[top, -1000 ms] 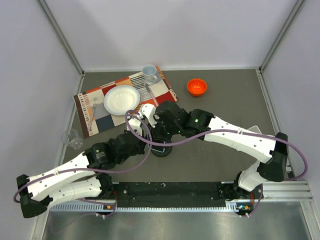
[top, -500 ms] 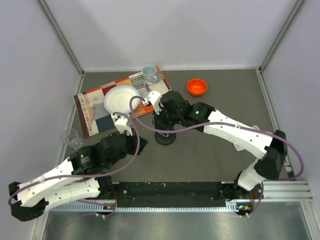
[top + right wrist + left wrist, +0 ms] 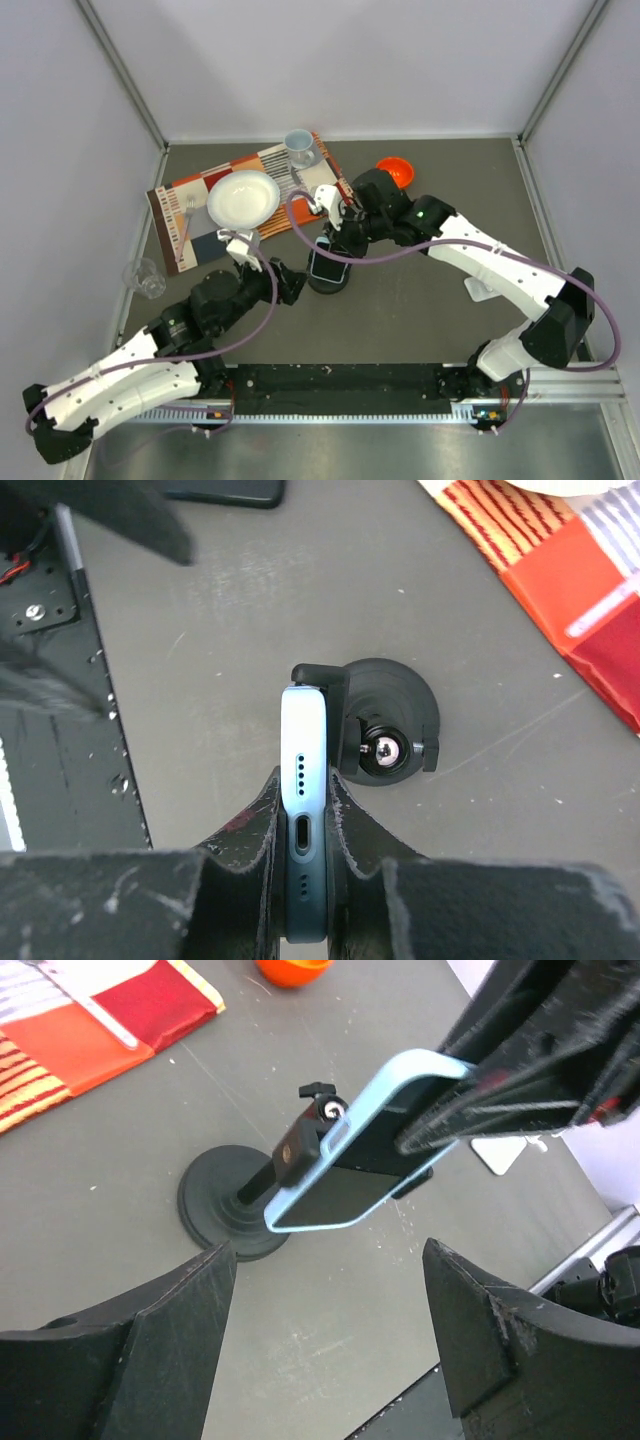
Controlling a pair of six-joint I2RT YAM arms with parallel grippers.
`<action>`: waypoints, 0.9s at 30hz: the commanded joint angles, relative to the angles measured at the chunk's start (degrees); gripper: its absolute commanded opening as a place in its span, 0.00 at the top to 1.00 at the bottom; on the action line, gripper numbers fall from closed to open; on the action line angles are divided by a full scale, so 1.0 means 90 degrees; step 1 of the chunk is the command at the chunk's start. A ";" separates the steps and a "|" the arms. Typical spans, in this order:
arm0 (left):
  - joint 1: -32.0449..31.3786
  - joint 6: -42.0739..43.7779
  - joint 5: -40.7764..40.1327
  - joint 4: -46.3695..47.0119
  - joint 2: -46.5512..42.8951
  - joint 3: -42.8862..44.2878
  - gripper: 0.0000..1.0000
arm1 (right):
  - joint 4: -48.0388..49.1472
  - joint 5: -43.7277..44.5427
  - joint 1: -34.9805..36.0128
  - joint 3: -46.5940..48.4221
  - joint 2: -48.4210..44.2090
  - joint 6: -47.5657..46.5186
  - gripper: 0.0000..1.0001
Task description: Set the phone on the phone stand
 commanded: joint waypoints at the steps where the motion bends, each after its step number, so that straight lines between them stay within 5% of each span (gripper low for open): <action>1: 0.1109 0.0478 0.2181 0.1627 0.0449 -0.0380 0.20 | -0.1254 -0.1064 -0.0094 -0.0183 -0.0122 -0.0547 1.00; 5: 0.2077 0.0800 0.3513 0.2313 0.0878 -0.0527 0.21 | -0.1498 -0.1513 -0.0251 -0.0056 -0.0005 -0.0840 1.00; 10: 0.2108 0.1278 0.4301 0.2624 0.1484 -0.0380 0.26 | -0.1587 -0.1768 -0.0387 0.0188 0.0180 -0.0987 1.00; 15: 0.2118 0.1600 0.4715 0.3015 0.1796 -0.0439 0.29 | -0.1577 -0.1534 -0.0407 0.0296 0.0307 -0.1065 1.00; 23: 0.2118 0.1728 0.4764 0.3338 0.2440 -0.0371 0.48 | -0.1597 -0.1854 -0.0583 0.0442 0.0357 -0.1231 1.00; 27: 0.2118 0.1689 0.4871 0.3640 0.2675 -0.0381 0.45 | -0.1635 -0.2148 -0.0719 0.0491 0.0444 -0.1456 1.00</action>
